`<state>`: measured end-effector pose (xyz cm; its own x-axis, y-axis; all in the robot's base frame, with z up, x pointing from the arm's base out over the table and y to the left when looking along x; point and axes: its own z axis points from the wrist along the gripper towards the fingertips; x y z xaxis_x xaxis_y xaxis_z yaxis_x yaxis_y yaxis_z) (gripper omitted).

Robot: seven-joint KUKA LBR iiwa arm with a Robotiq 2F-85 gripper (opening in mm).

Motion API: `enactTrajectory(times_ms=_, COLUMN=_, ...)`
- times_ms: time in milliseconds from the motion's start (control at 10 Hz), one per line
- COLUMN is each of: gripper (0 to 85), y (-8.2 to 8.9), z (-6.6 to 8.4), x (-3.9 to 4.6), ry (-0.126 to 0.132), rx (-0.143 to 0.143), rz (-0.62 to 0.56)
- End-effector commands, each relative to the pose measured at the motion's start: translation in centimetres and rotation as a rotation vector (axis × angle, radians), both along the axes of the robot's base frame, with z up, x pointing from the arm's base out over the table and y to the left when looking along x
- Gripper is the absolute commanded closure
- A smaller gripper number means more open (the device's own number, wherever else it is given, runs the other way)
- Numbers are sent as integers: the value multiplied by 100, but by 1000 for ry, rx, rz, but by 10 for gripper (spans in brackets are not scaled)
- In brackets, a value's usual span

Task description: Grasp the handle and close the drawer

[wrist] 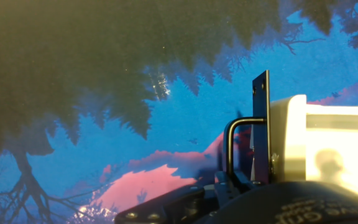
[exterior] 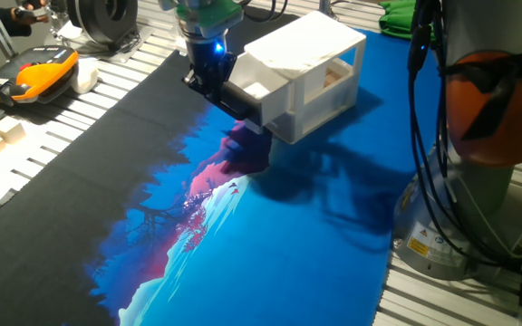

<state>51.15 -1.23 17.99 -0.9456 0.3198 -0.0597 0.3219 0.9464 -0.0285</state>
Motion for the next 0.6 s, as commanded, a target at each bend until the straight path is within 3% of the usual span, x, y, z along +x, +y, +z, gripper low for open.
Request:
enactTrajectory(times_ms=0, gripper=850, y=-17, z=2, x=-2, ry=-1, rx=0, rz=3)
enactTrajectory(times_ms=500, gripper=850, y=-84, z=-8, x=-57, ry=-9, rx=-1, rz=14)
